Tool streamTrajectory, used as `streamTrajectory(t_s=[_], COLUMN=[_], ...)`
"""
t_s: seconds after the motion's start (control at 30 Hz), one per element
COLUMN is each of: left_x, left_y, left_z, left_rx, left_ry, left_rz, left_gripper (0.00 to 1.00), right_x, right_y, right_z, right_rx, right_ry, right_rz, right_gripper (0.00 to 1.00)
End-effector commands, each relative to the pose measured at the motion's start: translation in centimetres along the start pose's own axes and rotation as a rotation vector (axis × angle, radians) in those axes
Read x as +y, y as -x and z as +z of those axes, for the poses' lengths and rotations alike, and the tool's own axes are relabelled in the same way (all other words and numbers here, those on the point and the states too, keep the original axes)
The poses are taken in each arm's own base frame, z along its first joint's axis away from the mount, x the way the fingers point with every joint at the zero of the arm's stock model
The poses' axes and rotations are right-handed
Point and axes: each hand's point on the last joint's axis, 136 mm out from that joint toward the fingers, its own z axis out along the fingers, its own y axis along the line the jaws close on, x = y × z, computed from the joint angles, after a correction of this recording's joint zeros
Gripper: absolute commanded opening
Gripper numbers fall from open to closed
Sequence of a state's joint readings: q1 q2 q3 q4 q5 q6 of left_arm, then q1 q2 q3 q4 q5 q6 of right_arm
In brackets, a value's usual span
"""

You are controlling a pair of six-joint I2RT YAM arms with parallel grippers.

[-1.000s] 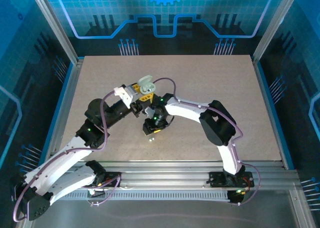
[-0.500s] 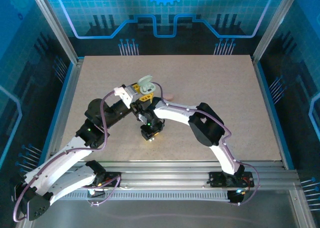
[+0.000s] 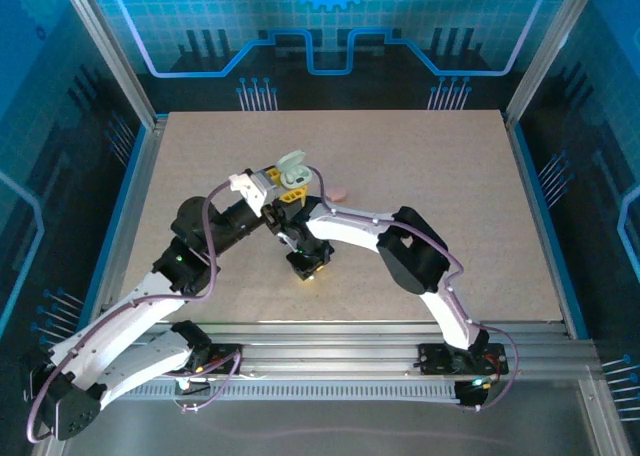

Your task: Insert wireless bluetooth earbuds into charging case

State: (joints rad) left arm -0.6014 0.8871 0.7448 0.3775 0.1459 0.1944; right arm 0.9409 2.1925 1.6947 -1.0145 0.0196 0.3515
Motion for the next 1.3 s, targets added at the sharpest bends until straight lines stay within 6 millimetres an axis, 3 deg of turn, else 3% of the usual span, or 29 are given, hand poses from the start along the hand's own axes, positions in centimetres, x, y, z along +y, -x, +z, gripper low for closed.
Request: streamTrajectory(t_s=[0.0,0.37,0.73,0.87,1.27], left_x=[0.3,0.3,0.4,0.4,0.3], left_y=[2.0,1.7,1.6,1.5,1.5], left_z=[0.1,0.2,0.3,0.3,0.1], left_rx=[-0.050,-0.044,-0.046,-0.047,-0.046], left_ry=[0.007,0.009,0.009,0.011,0.012], left_rz=[0.027,0.020,0.015,0.017,0.015], left_gripper=[0.37,0.36,0.36,0.37,0.37], right_x=[-2.3,-4.6,-3.9,-3.3,-3.8], right_y=[-0.3,-1.5,0.7,0.4,0.1], right_z=[-1.4,-1.6,-5.0,-4.2,-0.9], right_rx=[-0.028,-0.035,-0.158,-0.118,-0.049], right_ry=[-0.004,0.047,0.193,0.229,0.204], right_rz=[0.091,0.189,0.231,0.258,0.278], right_gripper=[0.35,0.37,0.44,0.44,0.43])
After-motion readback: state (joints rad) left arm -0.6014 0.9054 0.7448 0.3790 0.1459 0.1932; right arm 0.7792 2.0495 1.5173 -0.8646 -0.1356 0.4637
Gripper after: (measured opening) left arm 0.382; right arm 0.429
